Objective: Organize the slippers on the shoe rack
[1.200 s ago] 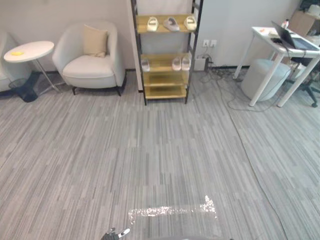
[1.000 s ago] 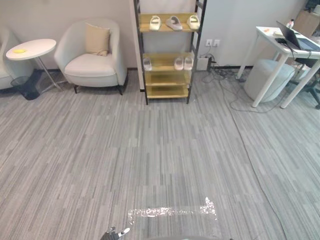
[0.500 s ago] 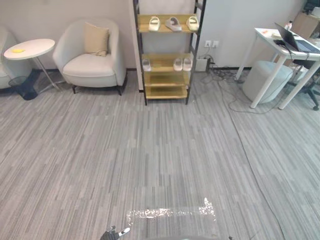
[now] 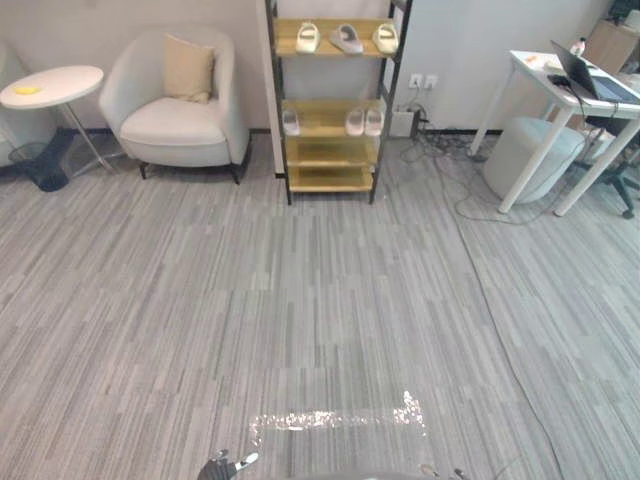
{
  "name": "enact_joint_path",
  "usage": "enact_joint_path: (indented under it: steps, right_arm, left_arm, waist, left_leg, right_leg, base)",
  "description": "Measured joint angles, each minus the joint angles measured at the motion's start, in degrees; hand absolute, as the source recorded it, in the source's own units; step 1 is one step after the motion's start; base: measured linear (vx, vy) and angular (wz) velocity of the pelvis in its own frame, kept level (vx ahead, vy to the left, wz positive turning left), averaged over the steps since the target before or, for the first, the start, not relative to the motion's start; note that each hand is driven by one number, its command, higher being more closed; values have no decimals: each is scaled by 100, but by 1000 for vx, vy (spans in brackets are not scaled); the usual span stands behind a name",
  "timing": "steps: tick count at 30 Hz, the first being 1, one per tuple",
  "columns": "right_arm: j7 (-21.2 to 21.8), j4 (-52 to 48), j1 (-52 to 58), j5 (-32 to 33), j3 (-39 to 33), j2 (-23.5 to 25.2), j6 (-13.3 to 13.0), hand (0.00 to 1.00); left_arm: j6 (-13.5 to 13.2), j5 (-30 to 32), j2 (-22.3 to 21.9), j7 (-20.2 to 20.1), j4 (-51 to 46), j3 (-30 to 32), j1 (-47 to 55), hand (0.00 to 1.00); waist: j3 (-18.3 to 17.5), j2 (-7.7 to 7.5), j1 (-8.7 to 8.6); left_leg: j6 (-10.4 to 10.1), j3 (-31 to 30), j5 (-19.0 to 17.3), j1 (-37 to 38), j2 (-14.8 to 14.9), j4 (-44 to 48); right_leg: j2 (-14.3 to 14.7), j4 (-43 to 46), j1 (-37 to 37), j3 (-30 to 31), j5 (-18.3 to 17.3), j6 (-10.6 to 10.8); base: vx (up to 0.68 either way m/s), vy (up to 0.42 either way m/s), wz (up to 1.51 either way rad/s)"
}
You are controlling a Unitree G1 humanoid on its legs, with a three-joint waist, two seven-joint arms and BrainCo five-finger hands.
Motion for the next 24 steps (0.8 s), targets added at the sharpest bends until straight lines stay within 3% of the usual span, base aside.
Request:
enact_joint_path:
  steps: [1, 3, 4, 5, 6, 7, 10, 11, 12, 13, 14, 16, 18, 19, 22, 24]
  right_arm:
    - [0, 0, -1, 0, 0, 1, 0, 0]
    - [-7, -39, -4, -1, 6, 74, -14, 0]
    - [-11, -65, 3, 1, 15, 59, -12, 0]
    - [-21, -192, 52, 8, 21, 47, -9, 0]
    - [-24, -244, 70, 13, 25, 38, -8, 0]
    - [-25, -248, 70, 15, 26, 29, -8, 0]
    - [-25, -250, 33, 55, 25, -8, -7, 0]
    - [-23, -239, 32, 55, 24, -49, -6, 0]
    - [-33, -156, 4, 55, 40, -150, 2, 0]
    - [-34, -134, -12, 53, 49, -168, 11, 0]
    - [-28, -118, -28, 52, 116, -98, 25, 0]
    - [-16, -116, -14, 15, 93, -31, 29, 0]
    - [1, -128, -64, -14, 98, -26, 34, 0]
    - [8, -128, -86, -16, 98, -32, 35, 0]
    - [10, -130, -115, -25, 135, -55, 34, 0]
    - [36, -143, -194, -25, 138, -85, 31, 0]
  left_arm:
    - [0, 0, -2, 0, -2, 10, 1, 0]
    - [9, -4, -36, 3, -222, 362, 60, 0]
    - [10, -5, -91, 4, -326, 473, 111, 0]
    - [4, -28, -164, 27, -374, 603, 160, 0]
    - [0, -60, -204, 43, -457, 654, 222, 0]
    - [0, -68, -213, 45, -478, 655, 230, 0]
    - [0, -106, -242, 92, -490, 638, 234, 0]
    - [2, -106, -253, 93, -470, 561, 233, 0]
    - [4, -107, -307, 98, -379, 492, 235, 0]
    - [3, -107, -294, 94, -362, 492, 227, 0]
    - [6, -101, -168, 88, -291, 472, 239, 0]
    - [11, -94, -114, 87, -261, 455, 197, 0]
    - [16, -94, -106, 93, -179, 358, 112, 0]
    - [19, -91, -93, 94, -164, 303, 113, 0]
    - [17, -91, -60, 91, -137, 200, 98, 0]
    - [14, -99, -59, 89, -136, 178, -15, 0]
  waist:
    - [6, -3, 3]
    - [139, -130, 29]
    - [174, -120, 61]
    - [213, -57, 65]
    - [200, -55, 64]
    - [202, -46, 64]
    - [180, 18, 78]
    - [145, 79, 81]
    - [53, 222, 139]
    - [11, 250, 145]
    - [-140, 49, 133]
    - [-200, -45, 133]
    - [-185, -21, 164]
    - [-155, 10, 166]
    - [-183, 41, 140]
    - [-166, 80, 53]
  left_leg:
    - [-6, 6, -8, -15, 4, 26]
    - [-69, 443, -79, -809, 155, 1834]
    - [-15, 568, -42, -1091, 266, 2492]
    - [216, 773, -145, -1425, 496, 3288]
    - [243, 904, -267, -1616, 688, 3593]
    - [225, 943, -283, -1652, 719, 3564]
    - [153, 931, -229, -1770, 659, 2199]
    - [41, 704, 14, -1680, 525, 1185]
    - [-6, 529, 577, -1560, 461, 568]
    - [108, 535, 572, -1554, 412, 569]
    - [261, 658, 393, -1584, 144, 574]
    - [355, 774, 211, -1482, -66, 531]
    - [475, 897, 141, -944, -190, 213]
    - [524, 988, 89, -562, -196, 84]
    - [511, 1042, 72, 154, -150, -404]
    - [360, 1019, -18, 309, 53, -459]
  right_leg:
    - [0, 7, -5, -1, -5, -5]
    - [-55, 276, -25, 62, -207, -146]
    - [-54, 384, -11, 90, -281, -210]
    - [-49, 455, 76, 116, -375, -214]
    - [-85, 468, 190, 198, -413, -245]
    - [-96, 461, 219, 231, -417, -247]
    - [-257, 441, 203, 451, -529, -98]
    - [-313, 419, 180, 566, -607, 17]
    - [-304, 423, 144, 697, -719, 155]
    - [-335, 424, 145, 737, -746, 189]
    - [-603, 486, 100, 772, -852, 354]
    - [-815, 1104, -123, 809, -956, 514]
    - [-902, 2946, -804, 828, -774, 890]
    - [-955, 3758, -1058, 692, -858, 960]
    - [-1046, 3851, -1406, -69, -1085, 781]
    - [-871, 3018, -1834, -483, -1059, 661]
  base:
    - [-53, -27, -4]
    - [-53, -54, -11]
    - [-2, -42, -23]
    - [77, 17, -25]
    - [104, 30, -17]
    - [138, 64, -27]
    - [214, 175, -30]
    - [340, 322, -47]
    - [376, 354, -49]
    - [362, 305, -39]
    - [389, 244, -15]
    - [342, 179, -15]
    - [389, 188, -24]
    - [287, 128, -19]
    - [382, 84, -17]
    - [290, -46, 2]
